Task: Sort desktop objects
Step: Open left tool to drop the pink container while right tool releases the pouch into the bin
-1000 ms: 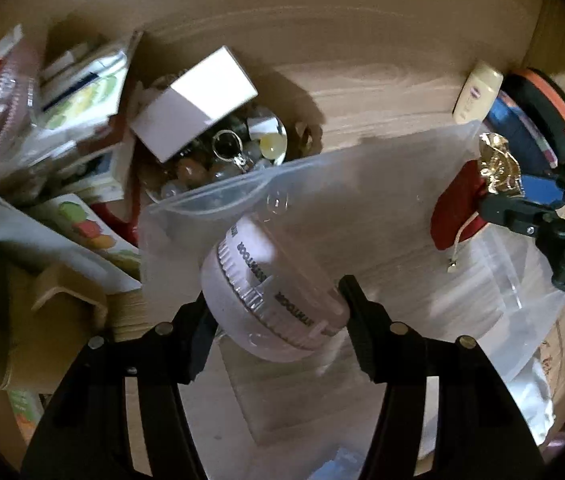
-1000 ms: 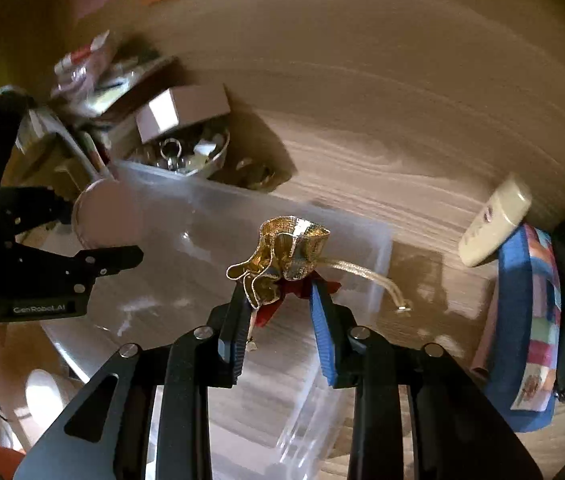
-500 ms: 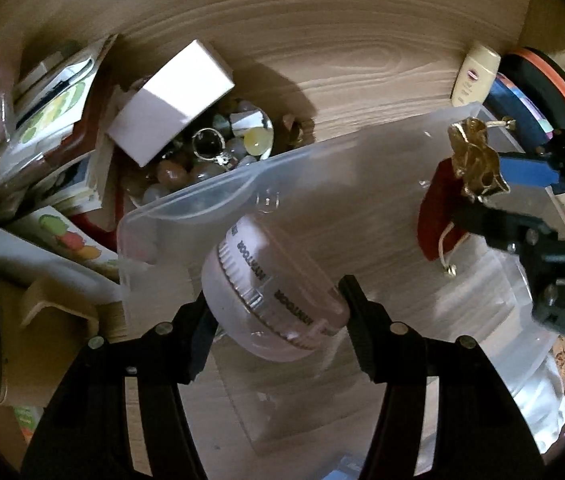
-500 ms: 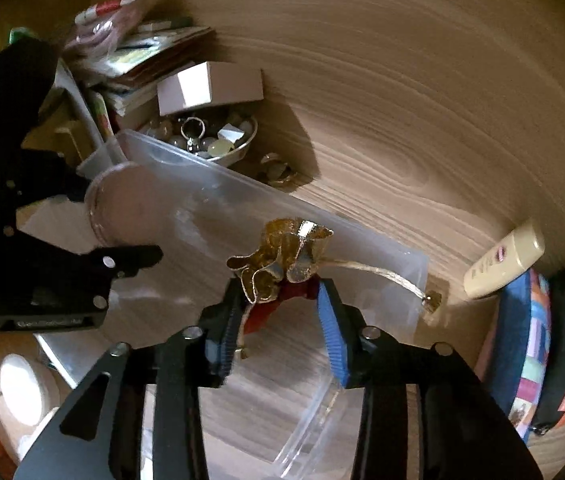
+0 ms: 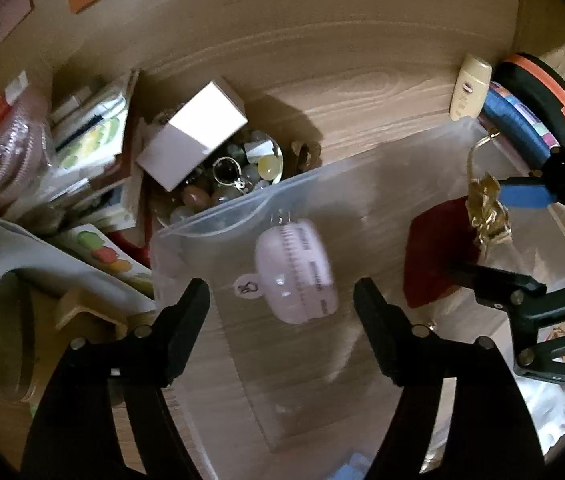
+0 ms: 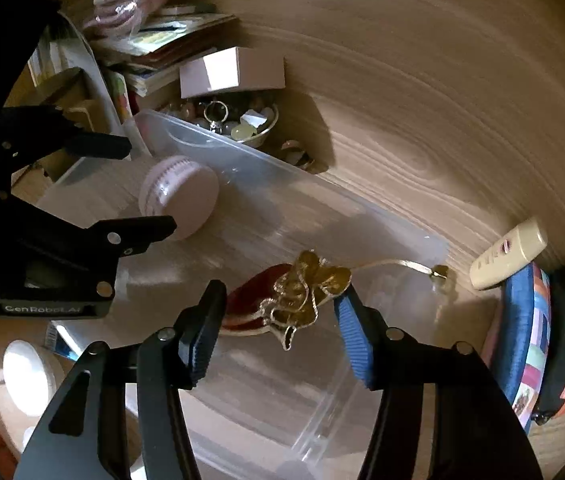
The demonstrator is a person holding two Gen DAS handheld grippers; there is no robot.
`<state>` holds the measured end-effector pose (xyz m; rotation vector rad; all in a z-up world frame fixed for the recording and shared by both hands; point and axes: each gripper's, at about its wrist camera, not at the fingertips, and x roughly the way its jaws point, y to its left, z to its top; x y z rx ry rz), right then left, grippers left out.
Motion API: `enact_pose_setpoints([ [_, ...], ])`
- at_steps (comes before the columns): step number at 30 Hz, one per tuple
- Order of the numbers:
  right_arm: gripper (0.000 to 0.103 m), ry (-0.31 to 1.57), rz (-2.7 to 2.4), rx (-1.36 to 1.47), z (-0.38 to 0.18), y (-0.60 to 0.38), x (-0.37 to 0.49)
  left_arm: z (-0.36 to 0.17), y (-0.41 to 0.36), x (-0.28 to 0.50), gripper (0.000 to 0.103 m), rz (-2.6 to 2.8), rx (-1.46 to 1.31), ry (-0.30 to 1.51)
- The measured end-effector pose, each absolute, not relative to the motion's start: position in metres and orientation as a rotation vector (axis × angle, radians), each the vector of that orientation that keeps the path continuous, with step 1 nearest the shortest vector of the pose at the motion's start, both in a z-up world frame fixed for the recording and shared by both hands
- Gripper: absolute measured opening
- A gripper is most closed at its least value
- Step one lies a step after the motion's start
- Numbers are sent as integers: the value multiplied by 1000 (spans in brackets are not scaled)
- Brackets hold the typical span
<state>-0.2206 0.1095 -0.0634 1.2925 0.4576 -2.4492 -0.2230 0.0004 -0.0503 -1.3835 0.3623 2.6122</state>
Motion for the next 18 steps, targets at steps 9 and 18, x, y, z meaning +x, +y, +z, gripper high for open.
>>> enact_pose_setpoints([
  [9, 65, 414, -2533, 1193, -26, 121, -197, -35, -3, -213, 81, 2650, -1342, 339],
  [18, 70, 329, -2613, 1081, 9, 134, -165, -14, -1, -187, 83, 2702, -1255, 331],
])
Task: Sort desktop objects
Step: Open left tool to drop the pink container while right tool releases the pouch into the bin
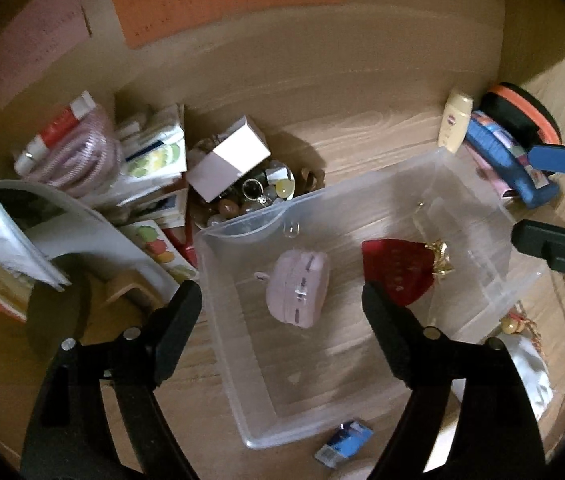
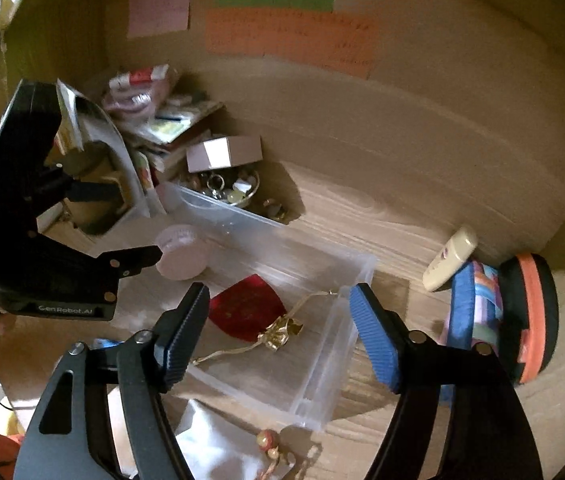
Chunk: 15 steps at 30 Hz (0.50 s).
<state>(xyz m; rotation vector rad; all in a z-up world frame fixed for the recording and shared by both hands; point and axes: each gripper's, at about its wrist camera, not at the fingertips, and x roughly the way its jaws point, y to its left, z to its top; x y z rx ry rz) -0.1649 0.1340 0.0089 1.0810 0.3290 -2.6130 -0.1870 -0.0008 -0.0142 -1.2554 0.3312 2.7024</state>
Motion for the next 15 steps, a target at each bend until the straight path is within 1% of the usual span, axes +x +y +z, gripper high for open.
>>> enact_pose_setpoints([
  [4, 70, 298, -2637, 1026, 20, 140, -145, 0, -4, -167, 92, 2732, -1187, 321],
  [7, 74, 286, -2660, 983, 28, 145, -128, 8, -9, -151, 92, 2738, -1154, 300],
  [15, 74, 247, -2679, 935, 29, 157, -93, 12, -20, -115, 93, 2750, -1123, 272],
])
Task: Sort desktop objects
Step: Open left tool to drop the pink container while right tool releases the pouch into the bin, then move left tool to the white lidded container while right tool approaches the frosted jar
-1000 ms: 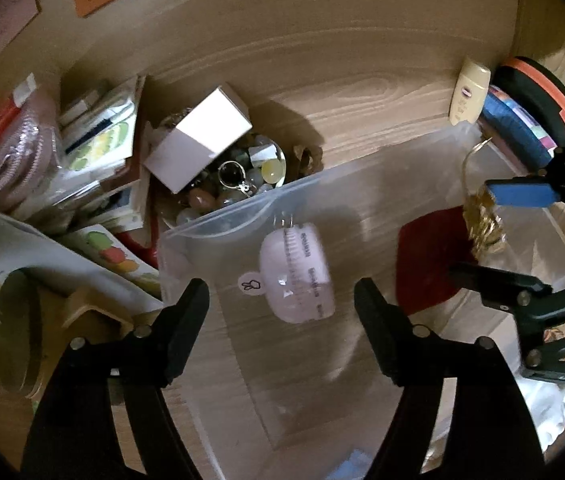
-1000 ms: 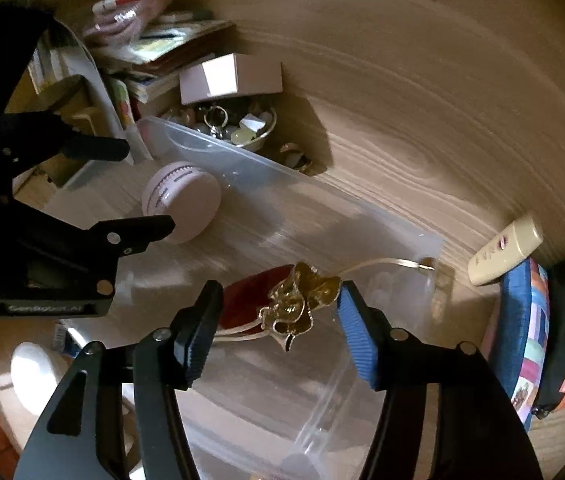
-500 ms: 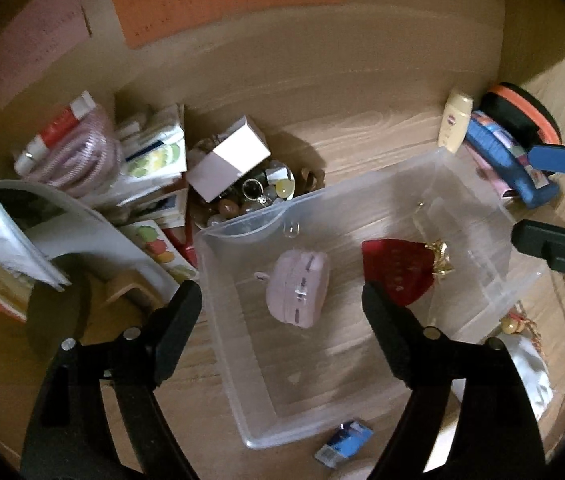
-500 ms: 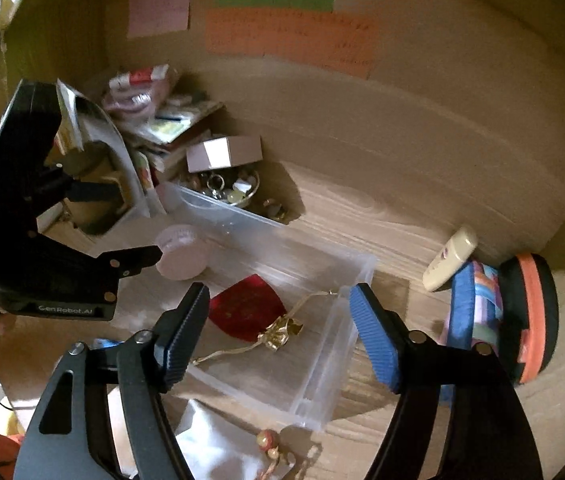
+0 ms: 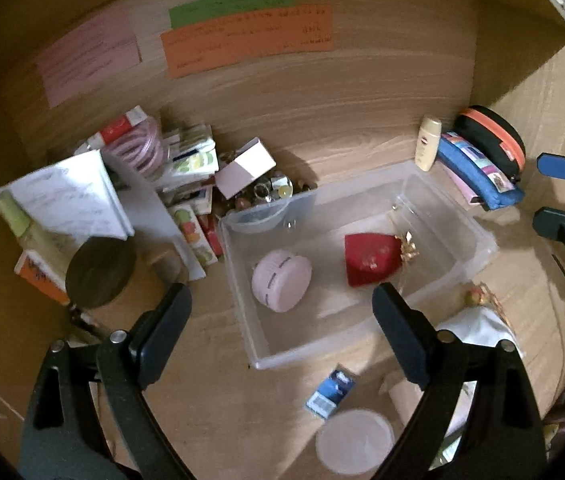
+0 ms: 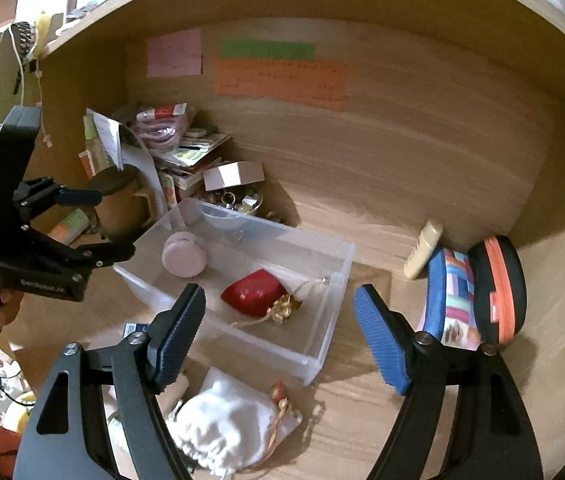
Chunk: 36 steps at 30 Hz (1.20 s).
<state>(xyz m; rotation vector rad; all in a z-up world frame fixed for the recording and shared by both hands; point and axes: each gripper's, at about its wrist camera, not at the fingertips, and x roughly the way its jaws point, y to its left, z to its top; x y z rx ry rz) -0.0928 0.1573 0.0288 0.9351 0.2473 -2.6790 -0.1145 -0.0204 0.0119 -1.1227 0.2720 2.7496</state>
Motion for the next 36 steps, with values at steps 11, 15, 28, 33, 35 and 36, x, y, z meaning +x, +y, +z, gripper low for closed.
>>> enact_pose_setpoints([
  [11, 74, 144, -2711, 937, 11, 177, -61, -21, -30, -74, 93, 2740, -1187, 280],
  [15, 74, 122, -2719, 954, 1, 181, -59, -41, -30, -66, 93, 2696, -1245, 250],
  [28, 74, 32, -2647, 1077, -43, 183, -55, -76, -23, -46, 93, 2588, -1328, 169],
  [33, 74, 20, -2608, 1096, -52, 177, -48, -86, -20, -42, 93, 2568, -1355, 159],
  [35, 74, 15, -2588, 1101, -55, 173, -45, -89, -21, -43, 94, 2558, -1359, 134],
  [36, 74, 12, -2575, 1103, -57, 170, -44, -89, -22, -43, 94, 2553, -1361, 120],
])
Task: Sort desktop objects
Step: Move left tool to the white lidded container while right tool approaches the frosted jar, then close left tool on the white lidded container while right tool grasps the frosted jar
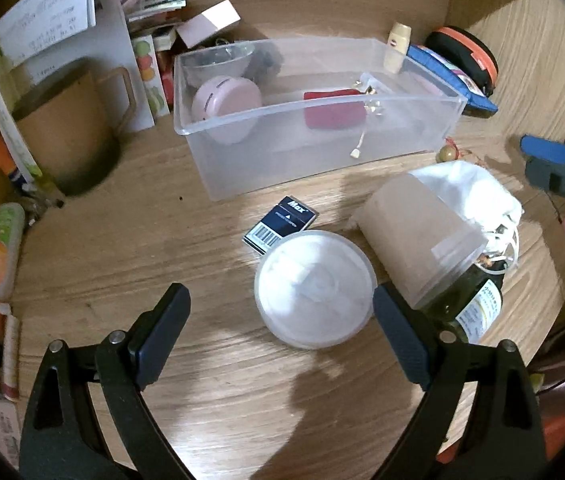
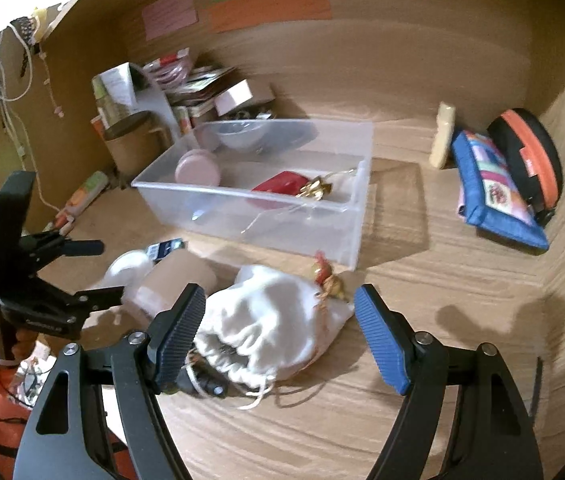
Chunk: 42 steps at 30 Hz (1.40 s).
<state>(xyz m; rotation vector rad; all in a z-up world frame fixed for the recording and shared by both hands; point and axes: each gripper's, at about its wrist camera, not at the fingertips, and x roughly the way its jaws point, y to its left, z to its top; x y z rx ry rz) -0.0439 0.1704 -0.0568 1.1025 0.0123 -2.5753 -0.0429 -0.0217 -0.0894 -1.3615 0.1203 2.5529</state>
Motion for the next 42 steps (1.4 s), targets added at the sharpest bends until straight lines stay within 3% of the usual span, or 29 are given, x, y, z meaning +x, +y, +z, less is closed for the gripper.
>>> enact_pose_setpoints([
  [18, 73, 227, -2344, 1110, -72, 91, -53, -96, -26, -39, 94, 2548, -1335, -6],
  [29, 74, 270, -2149, 1147, -83, 76, -81, -97, -26, -33, 94, 2521, -1356, 100],
  [42, 88, 344, -2072, 1171, -98, 57, -106, -108, -32, -56, 94, 2500, -1424, 44],
])
